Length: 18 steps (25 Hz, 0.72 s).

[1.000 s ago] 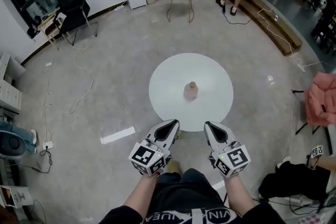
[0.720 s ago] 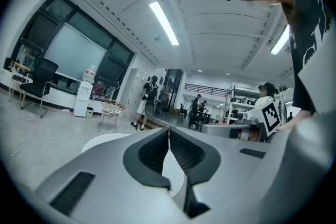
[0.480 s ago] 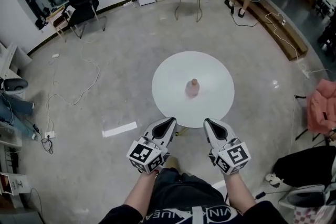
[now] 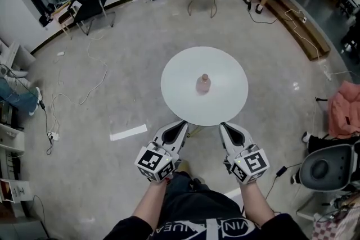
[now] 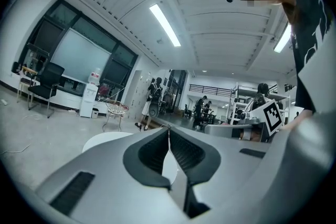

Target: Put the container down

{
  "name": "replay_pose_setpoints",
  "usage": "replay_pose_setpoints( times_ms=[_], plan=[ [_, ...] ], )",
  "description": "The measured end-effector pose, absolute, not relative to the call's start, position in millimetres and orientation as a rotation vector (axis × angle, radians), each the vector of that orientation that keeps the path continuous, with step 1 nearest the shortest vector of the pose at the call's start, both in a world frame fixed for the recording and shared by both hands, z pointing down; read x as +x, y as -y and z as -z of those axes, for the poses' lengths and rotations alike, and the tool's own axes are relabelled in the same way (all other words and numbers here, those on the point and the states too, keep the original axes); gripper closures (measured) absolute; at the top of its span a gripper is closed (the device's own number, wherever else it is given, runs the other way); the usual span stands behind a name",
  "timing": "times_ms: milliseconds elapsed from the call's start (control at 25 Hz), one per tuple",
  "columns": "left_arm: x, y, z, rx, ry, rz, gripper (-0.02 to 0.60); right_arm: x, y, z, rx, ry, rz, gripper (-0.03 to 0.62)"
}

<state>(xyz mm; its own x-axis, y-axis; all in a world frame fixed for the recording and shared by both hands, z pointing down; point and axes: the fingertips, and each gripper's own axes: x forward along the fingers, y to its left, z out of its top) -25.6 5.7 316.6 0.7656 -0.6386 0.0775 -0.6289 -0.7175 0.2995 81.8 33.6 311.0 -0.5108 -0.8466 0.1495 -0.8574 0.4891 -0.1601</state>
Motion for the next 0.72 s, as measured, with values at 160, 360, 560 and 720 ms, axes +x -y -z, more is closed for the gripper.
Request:
replay_pose_setpoints(
  times_ms=[160, 360, 560, 720],
  plan=[
    [-24, -16, -313, 2.658, 0.992, 0.048, 0.566, 88, -44, -308, 1.539, 2.667, -0.326, 0.588],
    [-22, -33, -312, 2.66, 1.003, 0.05, 0.566, 90, -59, -305, 1.539, 2.674, -0.312, 0.588],
    [-23, -47, -307, 2.665, 1.012, 0.047, 0.566, 91, -73, -300, 1.542, 2.68, -0.301, 0.588],
    [-24, -58, -306, 2.671, 1.018, 0.044, 0.566, 92, -84, -301, 1.555, 2.672, -0.306, 0.588]
  ],
)
